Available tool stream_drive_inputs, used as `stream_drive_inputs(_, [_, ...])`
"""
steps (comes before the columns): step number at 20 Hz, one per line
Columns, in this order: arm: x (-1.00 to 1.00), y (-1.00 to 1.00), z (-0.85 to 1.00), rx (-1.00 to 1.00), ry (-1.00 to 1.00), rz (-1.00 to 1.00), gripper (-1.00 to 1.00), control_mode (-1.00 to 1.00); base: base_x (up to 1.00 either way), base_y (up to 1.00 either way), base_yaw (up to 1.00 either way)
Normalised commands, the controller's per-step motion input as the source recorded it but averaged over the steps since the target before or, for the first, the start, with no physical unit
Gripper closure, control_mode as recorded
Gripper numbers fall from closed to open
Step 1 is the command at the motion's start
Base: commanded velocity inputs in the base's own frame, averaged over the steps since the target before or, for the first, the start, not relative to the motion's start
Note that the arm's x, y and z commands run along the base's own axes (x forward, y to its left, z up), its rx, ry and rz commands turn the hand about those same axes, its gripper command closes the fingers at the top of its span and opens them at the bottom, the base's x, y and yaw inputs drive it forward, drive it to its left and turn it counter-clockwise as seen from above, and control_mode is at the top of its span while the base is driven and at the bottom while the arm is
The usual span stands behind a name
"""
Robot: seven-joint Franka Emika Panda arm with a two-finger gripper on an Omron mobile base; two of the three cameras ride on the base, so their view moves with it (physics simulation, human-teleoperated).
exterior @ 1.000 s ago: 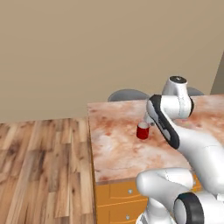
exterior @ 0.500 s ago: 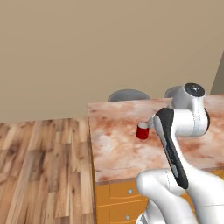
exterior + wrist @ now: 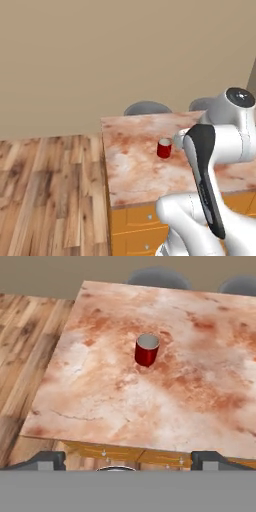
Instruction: Clear the mugs and bowl far away from the sink.
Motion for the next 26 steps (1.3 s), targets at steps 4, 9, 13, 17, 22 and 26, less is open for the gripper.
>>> stream_drive_inputs(4, [0.00,0.00,0.00,0.00,0.00,0.00,-1.00,1.00,-0.73,0.94,0.21])
stream_drive_inputs(9, [0.00,0.00,0.00,0.00,0.00,0.00,-1.00,1.00,-0.10,0.94,0.68])
stream_drive_inputs(13, [0.00,0.00,0.00,0.00,0.00,0.00,-1.00,1.00,0.00,0.38,0.94])
stream_drive_inputs(17, [0.00,0.00,0.00,0.00,0.00,0.00,-1.00,1.00,0.00,0.15,0.97])
stream_drive_inputs(22, [0.00,0.00,0.00,0.00,0.00,0.00,-1.00,1.00,0.00,0.12,0.99])
stream_drive_inputs(26, [0.00,0.00,0.00,0.00,0.00,0.00,-1.00,1.00,0.00,0.14,0.99])
